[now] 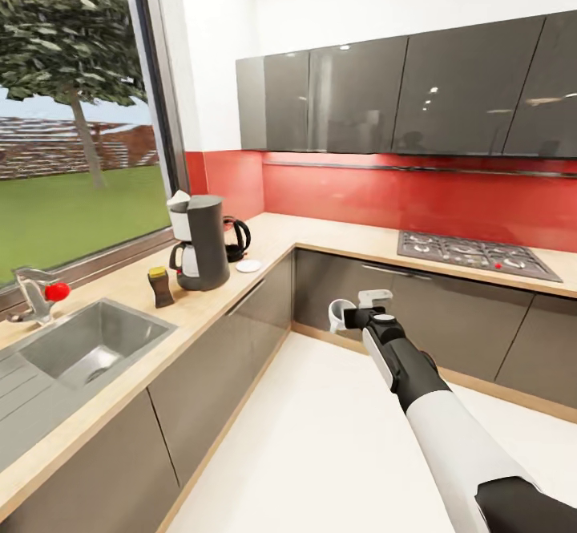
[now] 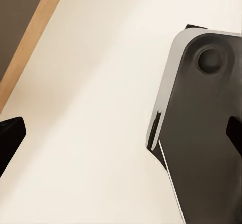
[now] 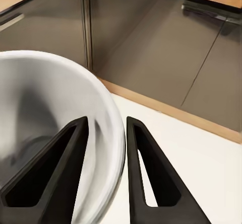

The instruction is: Set up a coffee station on the kitchen countertop: keep the coffee maker on the countertop, move the bottle of coffee from the kitchen shelf to the counter next to the coffee maker, place a paper coffee filter on top of the coffee maker, put the saucer next to the coffee maker with the coffee cup on the saucer, and place the electric kettle next to the coffee maker.

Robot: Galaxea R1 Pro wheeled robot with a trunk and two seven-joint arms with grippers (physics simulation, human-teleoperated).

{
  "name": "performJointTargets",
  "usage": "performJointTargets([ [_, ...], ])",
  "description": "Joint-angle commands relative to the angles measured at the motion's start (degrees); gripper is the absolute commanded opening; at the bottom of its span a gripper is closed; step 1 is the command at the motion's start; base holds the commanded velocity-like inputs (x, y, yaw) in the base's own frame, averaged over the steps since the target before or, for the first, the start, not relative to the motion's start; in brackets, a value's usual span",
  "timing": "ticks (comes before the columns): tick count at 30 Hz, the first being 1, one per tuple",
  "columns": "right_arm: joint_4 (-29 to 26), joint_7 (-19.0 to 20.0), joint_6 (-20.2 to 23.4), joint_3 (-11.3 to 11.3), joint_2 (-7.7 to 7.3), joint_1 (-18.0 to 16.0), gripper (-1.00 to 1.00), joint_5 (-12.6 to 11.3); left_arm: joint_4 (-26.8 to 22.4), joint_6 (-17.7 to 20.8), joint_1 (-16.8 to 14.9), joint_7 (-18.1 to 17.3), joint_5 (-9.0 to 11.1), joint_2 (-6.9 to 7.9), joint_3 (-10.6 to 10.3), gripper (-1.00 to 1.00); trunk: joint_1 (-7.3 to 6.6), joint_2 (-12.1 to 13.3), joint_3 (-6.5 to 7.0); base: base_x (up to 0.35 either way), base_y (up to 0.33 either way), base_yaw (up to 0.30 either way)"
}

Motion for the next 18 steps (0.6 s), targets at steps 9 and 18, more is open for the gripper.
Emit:
performJointTargets([
  [9,-0.12,-0.39,0.27,0.18,0.05,-0.02,-1.0,-0.26,-0.01,-0.16,0.01,0.18,0.35,0.0,-0.49,1.0,0.05,-0.05,-0.04,0.271,-0.169,0.0],
  [18,-0.23,-0.37,0.27,0.18,0.06,-0.02,-1.0,-0.26,-0.01,-0.16,0.01,0.18,0.31,-0.01,-0.45,1.0,0.05,-0.05,-0.04,0.273,-0.169,0.0],
])
